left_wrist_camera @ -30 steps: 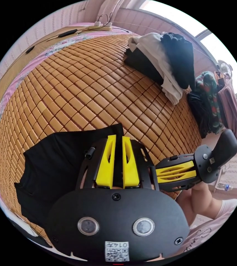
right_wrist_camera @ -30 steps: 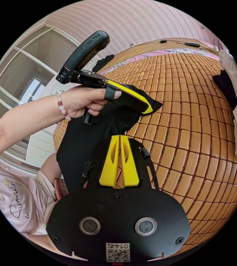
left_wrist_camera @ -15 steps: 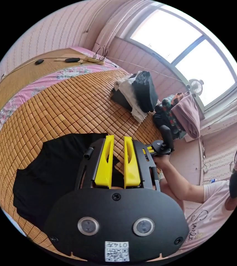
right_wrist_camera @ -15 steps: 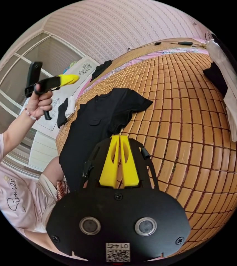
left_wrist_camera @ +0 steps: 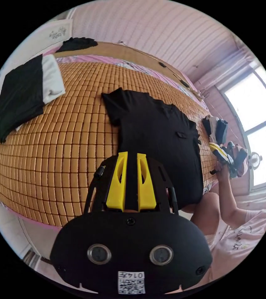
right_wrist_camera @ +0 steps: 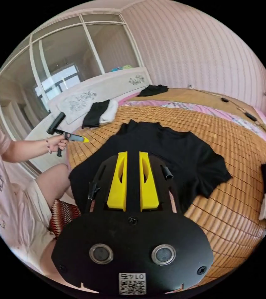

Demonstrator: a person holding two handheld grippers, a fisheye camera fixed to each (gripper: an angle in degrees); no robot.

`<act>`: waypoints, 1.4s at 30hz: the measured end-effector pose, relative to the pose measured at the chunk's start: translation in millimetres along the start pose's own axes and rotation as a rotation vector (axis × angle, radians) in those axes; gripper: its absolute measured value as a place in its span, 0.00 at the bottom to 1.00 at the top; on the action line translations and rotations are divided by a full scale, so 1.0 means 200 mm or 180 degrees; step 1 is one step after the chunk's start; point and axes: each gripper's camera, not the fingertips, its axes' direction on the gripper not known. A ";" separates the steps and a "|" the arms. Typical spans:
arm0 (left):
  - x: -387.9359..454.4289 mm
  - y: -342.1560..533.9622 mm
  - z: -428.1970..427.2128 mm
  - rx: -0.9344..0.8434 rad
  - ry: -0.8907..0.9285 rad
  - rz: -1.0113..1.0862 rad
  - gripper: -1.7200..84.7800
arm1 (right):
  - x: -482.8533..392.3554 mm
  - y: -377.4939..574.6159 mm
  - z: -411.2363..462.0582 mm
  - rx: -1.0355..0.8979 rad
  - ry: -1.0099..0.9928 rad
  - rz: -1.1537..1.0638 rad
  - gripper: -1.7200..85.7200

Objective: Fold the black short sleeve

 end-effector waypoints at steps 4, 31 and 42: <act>-0.34 0.13 -0.01 0.0141 0.0334 -0.0319 0.08 | -0.23 -0.41 0.38 -0.0532 -0.0374 -0.0138 0.15; -0.85 0.01 0.10 0.0426 0.0156 -0.0220 0.08 | -0.69 -1.87 1.58 -0.1212 0.0160 -0.0099 0.03; -0.72 0.20 -0.08 0.0815 0.0598 0.0751 0.11 | -0.21 -1.67 1.09 -0.1220 0.0471 0.0677 0.05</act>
